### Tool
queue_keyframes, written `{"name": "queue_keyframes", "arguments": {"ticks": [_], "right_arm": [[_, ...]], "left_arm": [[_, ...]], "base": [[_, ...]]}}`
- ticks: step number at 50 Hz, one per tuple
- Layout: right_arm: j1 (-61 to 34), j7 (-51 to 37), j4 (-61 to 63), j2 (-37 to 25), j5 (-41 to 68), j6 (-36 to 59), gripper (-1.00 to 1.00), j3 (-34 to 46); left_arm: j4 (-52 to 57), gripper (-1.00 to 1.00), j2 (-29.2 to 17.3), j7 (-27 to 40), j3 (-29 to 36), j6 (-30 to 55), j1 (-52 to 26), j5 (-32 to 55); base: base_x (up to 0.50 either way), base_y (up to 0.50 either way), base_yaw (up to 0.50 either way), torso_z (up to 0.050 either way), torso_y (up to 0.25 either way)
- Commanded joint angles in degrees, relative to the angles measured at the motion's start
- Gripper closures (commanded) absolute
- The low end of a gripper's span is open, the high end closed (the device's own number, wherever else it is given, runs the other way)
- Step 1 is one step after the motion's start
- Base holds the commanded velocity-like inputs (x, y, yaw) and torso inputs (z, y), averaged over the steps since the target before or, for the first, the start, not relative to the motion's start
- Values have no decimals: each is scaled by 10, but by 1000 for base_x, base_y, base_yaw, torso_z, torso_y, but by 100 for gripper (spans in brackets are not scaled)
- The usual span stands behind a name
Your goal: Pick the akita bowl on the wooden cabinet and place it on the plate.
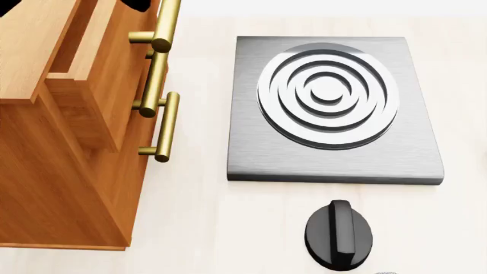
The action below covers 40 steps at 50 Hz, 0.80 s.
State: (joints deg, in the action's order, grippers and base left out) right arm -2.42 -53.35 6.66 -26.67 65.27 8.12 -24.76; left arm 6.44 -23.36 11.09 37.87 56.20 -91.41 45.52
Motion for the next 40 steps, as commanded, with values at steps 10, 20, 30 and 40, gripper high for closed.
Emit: {"name": "queue_keyframes", "arguments": {"ticks": [10,20,30,40], "right_arm": [[-7,15,-30,6,-15,-7,100,2],[-7,16,-37,8,-19,-9,100,3],[-10,20,-48,9,-21,-10,100,5],[-15,24,-54,8,-24,-10,100,8]], "left_arm": [[2,-100,-2,2,3,-2,4,1],[1,-100,-4,1,4,-6,9,0],[3,-100,-5,4,2,-5,10,3],[0,-100,-5,3,4,-9,13,2]], "base": [[0,0,0,0,0],[0,0,0,0,0],[0,0,0,0,0],[0,0,0,0,1]]}}
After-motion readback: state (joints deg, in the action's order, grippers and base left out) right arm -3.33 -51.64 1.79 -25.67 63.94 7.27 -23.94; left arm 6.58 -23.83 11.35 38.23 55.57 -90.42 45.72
